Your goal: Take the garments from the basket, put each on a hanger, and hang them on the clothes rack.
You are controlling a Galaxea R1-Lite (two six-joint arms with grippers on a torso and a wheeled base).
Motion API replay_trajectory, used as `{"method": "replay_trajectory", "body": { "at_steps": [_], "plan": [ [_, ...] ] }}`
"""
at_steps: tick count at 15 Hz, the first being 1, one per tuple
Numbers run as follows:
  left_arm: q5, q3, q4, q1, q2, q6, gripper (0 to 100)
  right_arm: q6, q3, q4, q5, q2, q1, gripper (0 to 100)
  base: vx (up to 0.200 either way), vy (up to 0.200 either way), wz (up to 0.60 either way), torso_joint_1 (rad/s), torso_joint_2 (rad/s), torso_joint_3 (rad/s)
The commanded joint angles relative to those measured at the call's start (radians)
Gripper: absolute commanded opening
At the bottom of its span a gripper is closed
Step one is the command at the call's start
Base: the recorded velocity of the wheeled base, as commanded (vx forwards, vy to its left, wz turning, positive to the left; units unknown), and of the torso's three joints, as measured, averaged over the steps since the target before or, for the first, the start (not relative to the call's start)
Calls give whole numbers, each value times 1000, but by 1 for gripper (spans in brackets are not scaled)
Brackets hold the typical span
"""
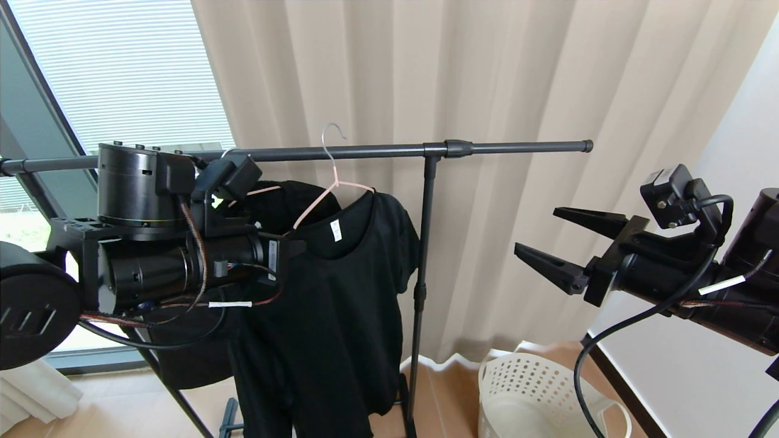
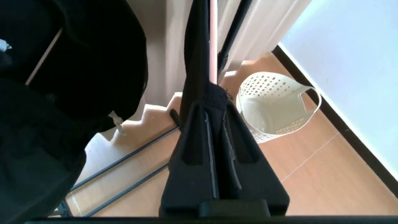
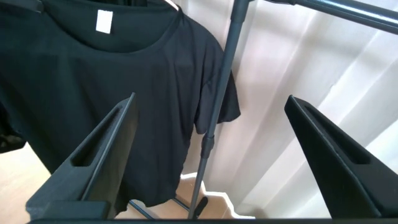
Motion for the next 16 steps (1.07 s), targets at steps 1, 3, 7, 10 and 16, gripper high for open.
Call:
{"method": "replay_trajectory", "body": {
  "at_steps": [1, 3, 7, 10, 16],
  "plan": [
    [1, -12, -2, -3, 37, 0, 0, 0, 0, 0, 0, 1, -1, 100, 0, 0, 0, 0, 0, 0],
    [1, -17, -21, -3, 48, -8, 0, 0, 0, 0, 0, 3, -1, 100, 0, 0, 0, 0, 0, 0],
    [29, -31, -63, -3, 74, -31, 0, 0, 1, 0, 0, 1, -1, 100, 0, 0, 0, 0, 0, 0],
    [44, -39, -65, -3, 92, -52, 0, 0, 1, 0, 0, 3, -1, 100, 0, 0, 0, 0, 0, 0],
    [63, -48, -103, 2, 125, -60, 0, 0, 3, 0, 0, 4, -1, 100, 0, 0, 0, 0, 0, 0]
  ]
}}
